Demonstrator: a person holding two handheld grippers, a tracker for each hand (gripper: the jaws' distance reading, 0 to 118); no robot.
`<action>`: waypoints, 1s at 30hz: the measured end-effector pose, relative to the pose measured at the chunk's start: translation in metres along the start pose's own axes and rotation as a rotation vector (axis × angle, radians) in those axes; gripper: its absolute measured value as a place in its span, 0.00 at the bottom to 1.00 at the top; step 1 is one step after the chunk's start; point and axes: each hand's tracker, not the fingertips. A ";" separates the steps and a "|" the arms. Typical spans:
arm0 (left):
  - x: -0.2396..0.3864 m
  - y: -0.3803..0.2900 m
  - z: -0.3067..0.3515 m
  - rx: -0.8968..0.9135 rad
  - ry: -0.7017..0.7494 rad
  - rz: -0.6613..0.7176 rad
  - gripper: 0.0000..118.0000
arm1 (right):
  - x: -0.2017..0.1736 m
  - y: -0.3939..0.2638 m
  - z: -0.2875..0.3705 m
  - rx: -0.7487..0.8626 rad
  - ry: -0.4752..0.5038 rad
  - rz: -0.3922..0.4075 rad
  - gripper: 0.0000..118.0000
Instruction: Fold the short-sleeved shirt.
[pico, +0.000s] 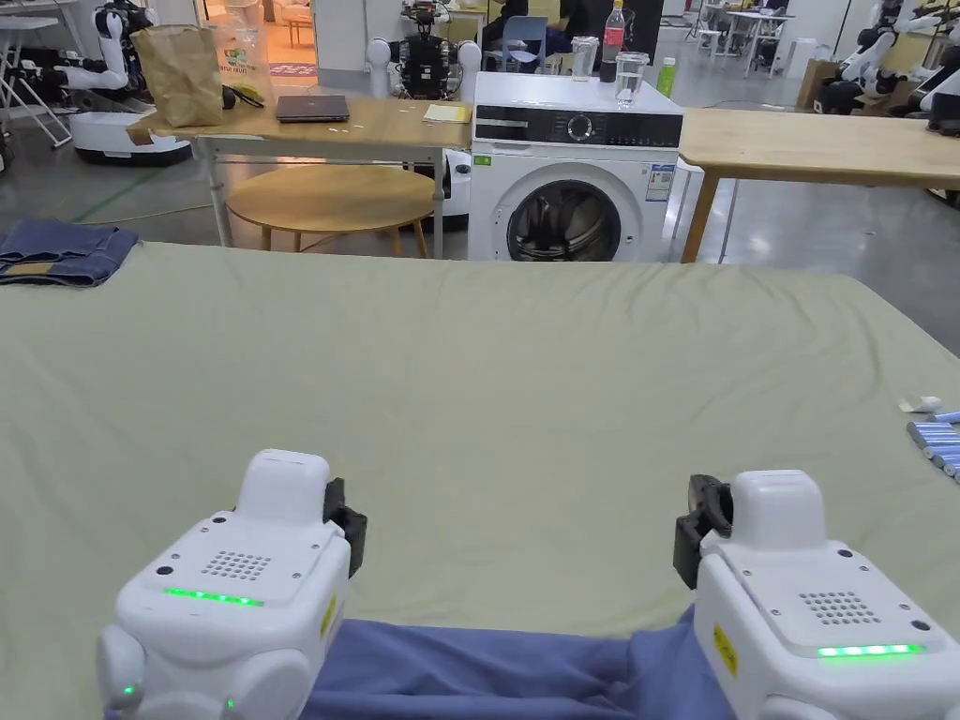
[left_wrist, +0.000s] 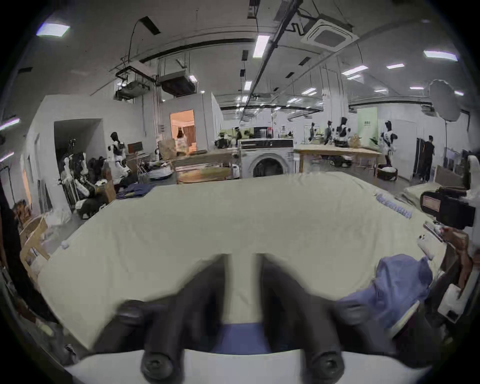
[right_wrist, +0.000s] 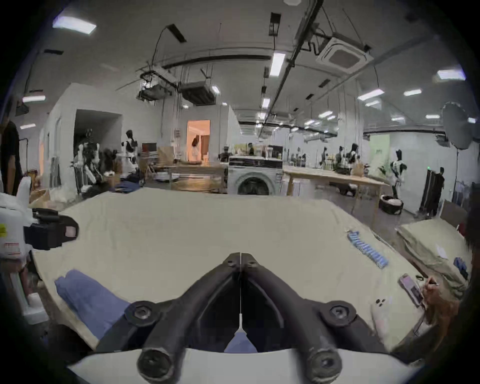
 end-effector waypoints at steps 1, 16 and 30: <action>-0.001 -0.002 -0.001 -0.004 -0.012 0.006 0.02 | 0.003 0.001 0.001 -0.011 0.016 0.005 0.00; -0.154 -0.078 0.018 -0.055 -0.083 0.532 0.99 | -0.014 -0.011 0.004 -0.047 0.071 -0.019 0.00; -0.196 -0.209 -0.032 -0.221 -0.545 1.260 0.53 | -0.020 -0.021 0.009 -0.091 0.078 -0.034 0.00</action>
